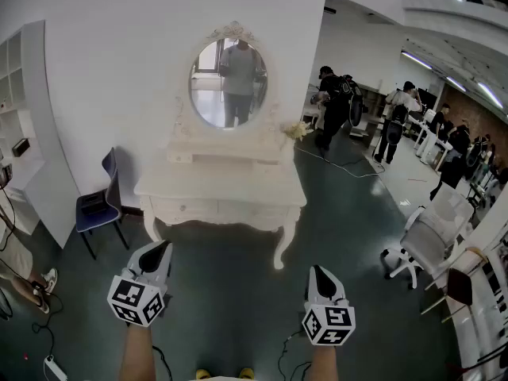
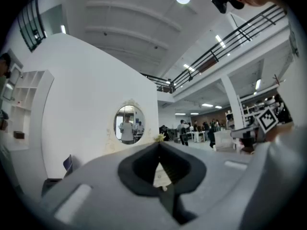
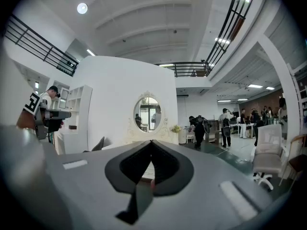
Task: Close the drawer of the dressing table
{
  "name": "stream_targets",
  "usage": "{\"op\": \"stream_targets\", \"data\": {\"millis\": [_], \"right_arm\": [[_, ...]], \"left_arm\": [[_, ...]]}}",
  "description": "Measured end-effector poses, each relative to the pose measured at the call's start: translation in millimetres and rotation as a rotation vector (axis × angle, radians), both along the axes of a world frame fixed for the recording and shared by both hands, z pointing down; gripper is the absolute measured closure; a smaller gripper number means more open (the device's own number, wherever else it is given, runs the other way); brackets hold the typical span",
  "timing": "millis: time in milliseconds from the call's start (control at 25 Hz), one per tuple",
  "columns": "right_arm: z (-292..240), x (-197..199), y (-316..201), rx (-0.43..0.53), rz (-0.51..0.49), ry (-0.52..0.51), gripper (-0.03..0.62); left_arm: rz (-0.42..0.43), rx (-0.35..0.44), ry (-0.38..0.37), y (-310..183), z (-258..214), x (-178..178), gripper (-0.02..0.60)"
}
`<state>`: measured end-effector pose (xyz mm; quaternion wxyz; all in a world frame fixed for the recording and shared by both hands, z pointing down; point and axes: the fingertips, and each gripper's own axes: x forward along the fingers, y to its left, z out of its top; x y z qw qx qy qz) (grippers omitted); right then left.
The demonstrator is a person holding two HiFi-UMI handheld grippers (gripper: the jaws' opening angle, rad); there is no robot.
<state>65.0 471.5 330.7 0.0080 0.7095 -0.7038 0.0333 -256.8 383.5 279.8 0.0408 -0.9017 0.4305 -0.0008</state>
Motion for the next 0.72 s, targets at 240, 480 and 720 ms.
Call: {"op": "stream_targets", "data": {"millis": [240, 480, 720], "right_arm": [[2.2, -6.7, -0.8, -0.001, 0.003, 0.002, 0.592], [-1.3, -9.1, 0.8, 0.005, 0.006, -0.003, 0.592], [2.0, -14.8, 4.0, 0.004, 0.014, -0.005, 0.592]], "left_arm": [[0.007, 0.006, -0.001, 0.6, 1.4, -2.1, 0.583], [0.008, 0.003, 0.009, 1.1, 0.0, -4.1, 0.583], [0.012, -0.01, 0.016, 3.9, 5.3, -6.1, 0.583]]}}
